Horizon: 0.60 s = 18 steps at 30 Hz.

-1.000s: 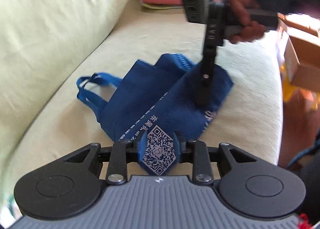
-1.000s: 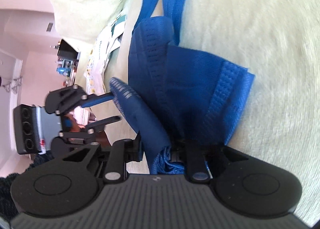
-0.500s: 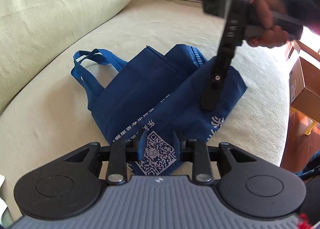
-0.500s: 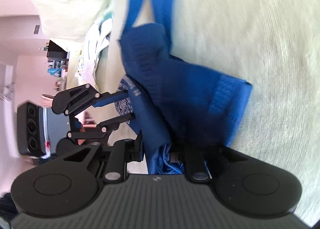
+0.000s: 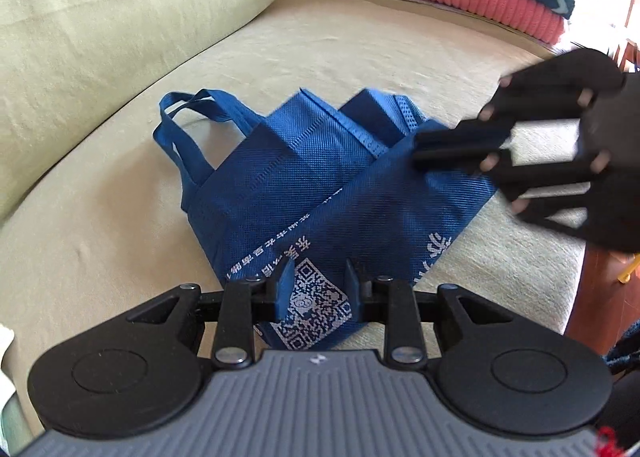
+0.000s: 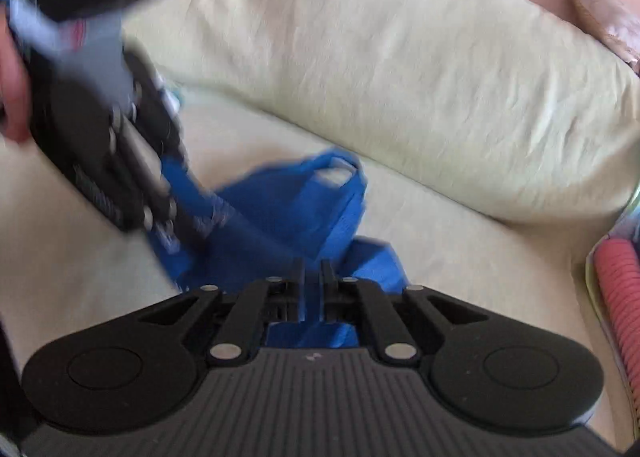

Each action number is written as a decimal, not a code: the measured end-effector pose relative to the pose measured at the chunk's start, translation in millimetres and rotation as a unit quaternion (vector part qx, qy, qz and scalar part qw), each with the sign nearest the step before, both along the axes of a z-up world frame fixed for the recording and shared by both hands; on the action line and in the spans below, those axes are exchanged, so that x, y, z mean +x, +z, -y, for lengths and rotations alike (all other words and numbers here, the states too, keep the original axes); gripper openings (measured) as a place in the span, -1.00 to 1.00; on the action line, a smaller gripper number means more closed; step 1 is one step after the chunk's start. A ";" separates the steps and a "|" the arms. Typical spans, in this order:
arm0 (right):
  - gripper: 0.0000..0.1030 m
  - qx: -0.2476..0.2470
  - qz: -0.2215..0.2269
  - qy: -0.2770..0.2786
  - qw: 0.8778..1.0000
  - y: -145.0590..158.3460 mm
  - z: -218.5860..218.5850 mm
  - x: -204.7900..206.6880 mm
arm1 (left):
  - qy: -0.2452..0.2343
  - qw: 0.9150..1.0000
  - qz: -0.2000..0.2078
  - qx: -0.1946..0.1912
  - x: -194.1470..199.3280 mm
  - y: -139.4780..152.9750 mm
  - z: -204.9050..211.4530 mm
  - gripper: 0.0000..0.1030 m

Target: Fold shopping bag

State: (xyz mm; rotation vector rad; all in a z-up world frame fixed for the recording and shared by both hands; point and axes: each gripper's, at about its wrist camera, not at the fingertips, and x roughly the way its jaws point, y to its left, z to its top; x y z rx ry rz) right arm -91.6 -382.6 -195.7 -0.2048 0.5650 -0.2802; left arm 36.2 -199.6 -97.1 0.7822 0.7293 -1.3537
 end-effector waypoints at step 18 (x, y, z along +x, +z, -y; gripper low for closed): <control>-0.90 0.050 -0.018 0.002 0.999 -3.1 17.5 7.7 | 0.048 0.999 -0.011 0.007 -1.2 -2.1 5.7 -0.33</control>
